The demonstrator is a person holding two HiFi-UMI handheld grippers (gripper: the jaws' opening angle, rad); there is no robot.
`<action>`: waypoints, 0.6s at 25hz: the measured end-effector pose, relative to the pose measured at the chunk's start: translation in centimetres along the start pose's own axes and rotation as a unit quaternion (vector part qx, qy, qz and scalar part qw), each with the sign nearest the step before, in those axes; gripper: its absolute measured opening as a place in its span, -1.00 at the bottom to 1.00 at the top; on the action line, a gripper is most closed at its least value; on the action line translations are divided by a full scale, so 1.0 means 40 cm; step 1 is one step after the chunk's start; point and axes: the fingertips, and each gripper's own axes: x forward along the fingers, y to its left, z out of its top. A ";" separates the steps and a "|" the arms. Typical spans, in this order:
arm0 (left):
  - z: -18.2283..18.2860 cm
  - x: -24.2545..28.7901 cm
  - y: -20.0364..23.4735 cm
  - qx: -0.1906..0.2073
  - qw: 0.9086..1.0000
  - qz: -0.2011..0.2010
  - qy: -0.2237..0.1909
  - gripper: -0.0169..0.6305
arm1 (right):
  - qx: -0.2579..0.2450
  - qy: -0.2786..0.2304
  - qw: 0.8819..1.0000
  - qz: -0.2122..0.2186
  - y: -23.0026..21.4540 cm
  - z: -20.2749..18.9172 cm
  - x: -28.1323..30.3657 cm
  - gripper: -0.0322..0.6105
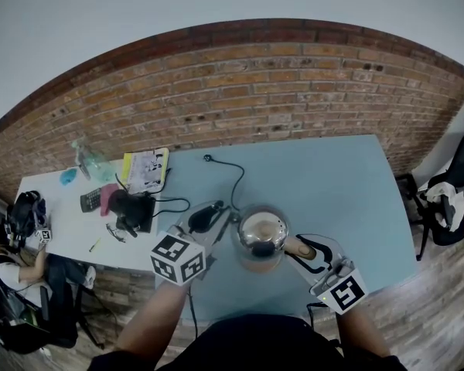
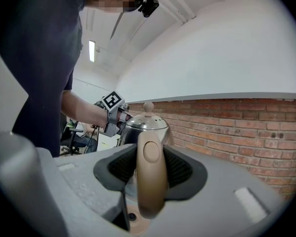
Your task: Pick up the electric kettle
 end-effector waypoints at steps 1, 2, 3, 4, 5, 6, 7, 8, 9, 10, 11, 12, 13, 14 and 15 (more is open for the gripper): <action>-0.004 0.000 0.000 -0.001 1.000 0.000 0.002 -0.68 | 0.004 -0.002 1.000 -0.001 0.001 -0.001 0.000 -0.39; -0.007 0.000 0.000 -0.003 1.000 0.001 0.003 -0.68 | 0.006 -0.002 1.000 0.000 0.002 -0.003 0.000 -0.39; -0.010 0.000 0.001 -0.004 1.000 0.001 0.004 -0.68 | 0.006 -0.001 1.000 0.001 0.003 -0.005 0.000 -0.39; -0.012 0.000 0.002 -0.005 1.000 0.002 0.005 -0.68 | 0.005 0.001 1.000 0.001 0.004 -0.007 0.001 -0.39; -0.013 -0.001 0.004 -0.006 1.000 0.003 0.004 -0.68 | 0.004 0.004 1.000 0.002 0.006 -0.010 0.002 -0.39; -0.013 -0.002 0.005 -0.006 1.000 0.003 0.004 -0.68 | 0.003 0.005 1.000 0.002 0.007 -0.011 0.002 -0.39; -0.012 -0.003 0.004 -0.005 1.000 0.003 0.003 -0.68 | 0.003 0.005 1.000 0.002 0.008 -0.011 0.002 -0.39; -0.010 -0.004 0.003 -0.004 1.000 0.003 0.001 -0.69 | 0.003 0.003 1.000 0.001 0.008 -0.009 0.001 -0.39; -0.007 -0.005 0.001 -0.003 1.000 0.003 -0.001 -0.69 | 0.004 0.000 1.000 0.001 0.008 -0.007 0.000 -0.39; -0.005 -0.006 -0.001 -0.001 1.000 0.003 -0.002 -0.69 | 0.003 -0.002 1.000 0.001 0.009 -0.004 0.000 -0.39; -0.004 -0.008 -0.002 0.000 1.000 0.003 -0.003 -0.69 | 0.001 -0.002 1.000 0.001 0.010 -0.004 -0.001 -0.39; -0.004 -0.009 -0.003 0.000 1.000 0.003 -0.004 -0.69 | -0.002 -0.001 1.000 0.002 0.012 -0.004 -0.001 -0.39; -0.004 -0.010 -0.003 -0.001 1.000 0.003 -0.004 -0.69 | -0.004 0.001 1.000 0.003 0.012 -0.005 -0.001 -0.39; -0.003 -0.011 -0.002 -0.001 1.000 0.003 -0.004 -0.69 | -0.003 0.002 1.000 0.002 0.012 -0.004 -0.001 -0.39; -0.002 -0.011 -0.002 -0.001 1.000 0.003 -0.004 -0.69 | -0.001 0.002 1.000 0.001 0.012 -0.002 -0.001 -0.39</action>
